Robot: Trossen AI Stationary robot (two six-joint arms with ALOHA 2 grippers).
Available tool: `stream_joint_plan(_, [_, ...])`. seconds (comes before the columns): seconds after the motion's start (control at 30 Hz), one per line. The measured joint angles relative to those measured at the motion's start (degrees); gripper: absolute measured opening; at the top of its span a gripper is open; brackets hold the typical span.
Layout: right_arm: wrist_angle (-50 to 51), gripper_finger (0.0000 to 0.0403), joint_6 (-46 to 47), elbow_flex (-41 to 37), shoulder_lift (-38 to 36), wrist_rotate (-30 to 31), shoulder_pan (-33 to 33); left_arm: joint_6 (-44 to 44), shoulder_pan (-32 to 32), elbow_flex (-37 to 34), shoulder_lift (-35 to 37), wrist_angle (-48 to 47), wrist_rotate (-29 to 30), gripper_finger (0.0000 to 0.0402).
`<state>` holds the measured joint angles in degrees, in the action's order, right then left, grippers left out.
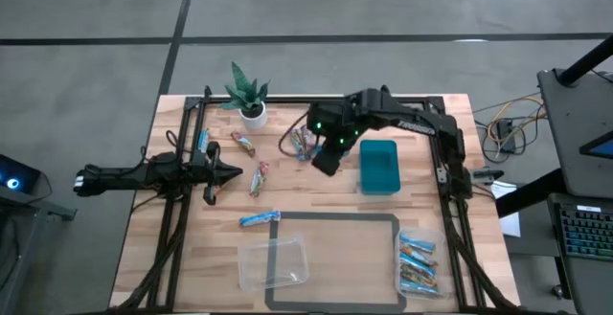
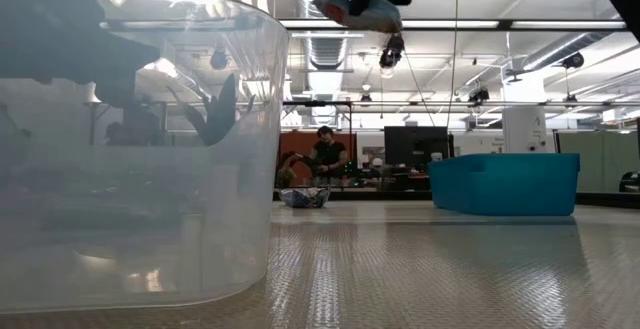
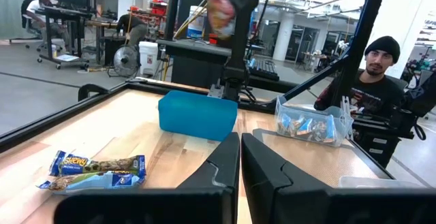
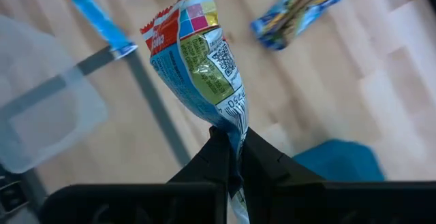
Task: Pick and place Granola Bars by type
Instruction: Put the red granola bar into the left transparent bin
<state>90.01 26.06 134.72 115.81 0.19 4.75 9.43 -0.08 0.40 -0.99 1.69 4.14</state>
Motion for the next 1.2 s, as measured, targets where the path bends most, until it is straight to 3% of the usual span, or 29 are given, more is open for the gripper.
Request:
stream_joint_plan(0.6, [-11.2, 0.0011, 26.5, 0.0, 1.6, 1.7, -14.0, 0.0, 0.0, 0.0, 0.0, 0.0, 0.0, 0.0])
stream_joint_plan(1.2, [-28.3, 0.0011, 57.2, -0.1, 10.7, 5.7, -21.5, 0.0, 0.0, 0.0, 0.0, 0.0, 0.0, 0.0])
